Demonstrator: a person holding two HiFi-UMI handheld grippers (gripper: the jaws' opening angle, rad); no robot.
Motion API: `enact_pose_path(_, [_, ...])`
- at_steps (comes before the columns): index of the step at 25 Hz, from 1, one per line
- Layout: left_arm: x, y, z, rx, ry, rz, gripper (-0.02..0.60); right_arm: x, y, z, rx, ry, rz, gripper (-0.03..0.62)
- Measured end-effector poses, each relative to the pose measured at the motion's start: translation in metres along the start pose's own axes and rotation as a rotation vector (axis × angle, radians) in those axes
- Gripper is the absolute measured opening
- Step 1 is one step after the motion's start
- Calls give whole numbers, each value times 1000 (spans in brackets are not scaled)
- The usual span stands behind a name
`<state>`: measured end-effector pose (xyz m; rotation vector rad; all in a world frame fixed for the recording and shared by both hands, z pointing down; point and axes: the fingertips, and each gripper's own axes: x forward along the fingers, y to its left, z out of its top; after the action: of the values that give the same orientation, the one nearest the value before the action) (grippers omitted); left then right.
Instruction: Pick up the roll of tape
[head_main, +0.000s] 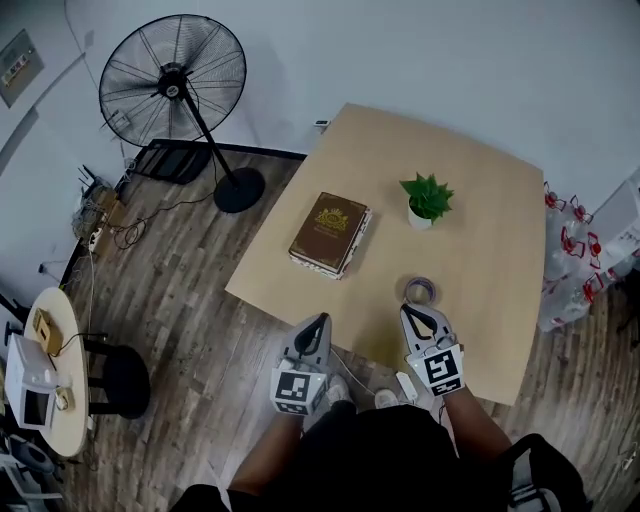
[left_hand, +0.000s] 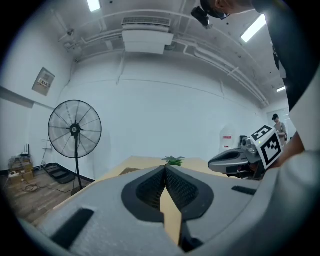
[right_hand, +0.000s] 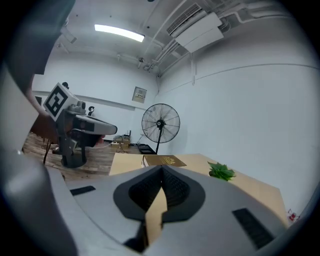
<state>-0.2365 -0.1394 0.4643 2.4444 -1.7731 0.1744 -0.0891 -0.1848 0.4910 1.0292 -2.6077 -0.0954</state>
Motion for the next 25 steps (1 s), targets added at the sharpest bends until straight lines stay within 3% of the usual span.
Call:
enact_pose_path(5, [22, 20, 0, 18, 6, -95, 3, 7, 3, -7, 21, 44, -75, -6])
enact_pose_path(12, [41, 9, -16, 0, 34, -205, 3, 5, -2, -25, 54, 103, -148, -5])
enact_pose_path(25, [75, -25, -27, 5, 78, -287, 3, 7, -27, -63, 85, 173, -165, 18])
